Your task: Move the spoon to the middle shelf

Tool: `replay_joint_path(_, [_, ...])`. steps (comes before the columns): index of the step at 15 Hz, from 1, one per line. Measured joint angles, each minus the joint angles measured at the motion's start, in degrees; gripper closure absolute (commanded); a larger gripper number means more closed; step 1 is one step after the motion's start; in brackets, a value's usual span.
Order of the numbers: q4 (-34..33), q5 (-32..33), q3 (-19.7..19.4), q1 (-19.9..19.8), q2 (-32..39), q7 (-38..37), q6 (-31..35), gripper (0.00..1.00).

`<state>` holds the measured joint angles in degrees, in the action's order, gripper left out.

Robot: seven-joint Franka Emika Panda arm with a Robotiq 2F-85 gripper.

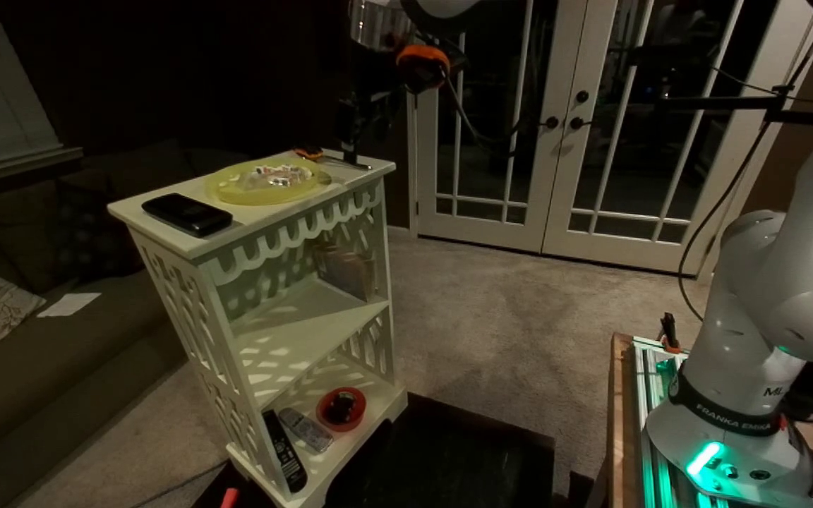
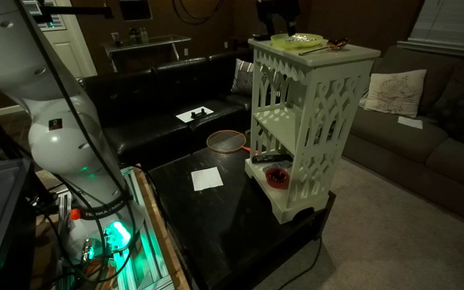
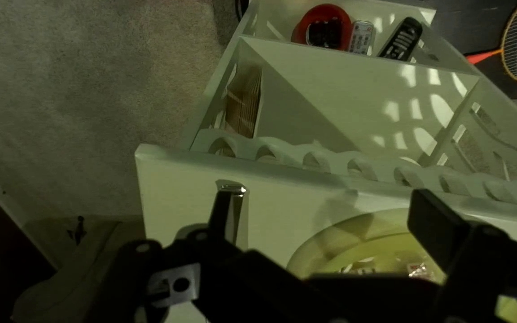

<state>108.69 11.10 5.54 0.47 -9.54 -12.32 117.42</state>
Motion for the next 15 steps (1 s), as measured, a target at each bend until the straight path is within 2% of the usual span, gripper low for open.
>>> replay_joint_path(4, [-0.1, -0.1, -0.3, 0.1, 0.3, 0.2, 0.6, 0.0])
replay_joint_path(11, [-1.9, -1.1, -3.7, -0.1, 5.9, 2.8, 14.0, 0.0])
replay_joint_path(12, [-2.2, -1.7, -4.2, -0.1, 7.0, 3.8, 15.5, 0.07])
replay_joint_path(15, [-3.3, -3.4, -5.1, -0.2, 9.4, 6.6, 18.3, 0.13])
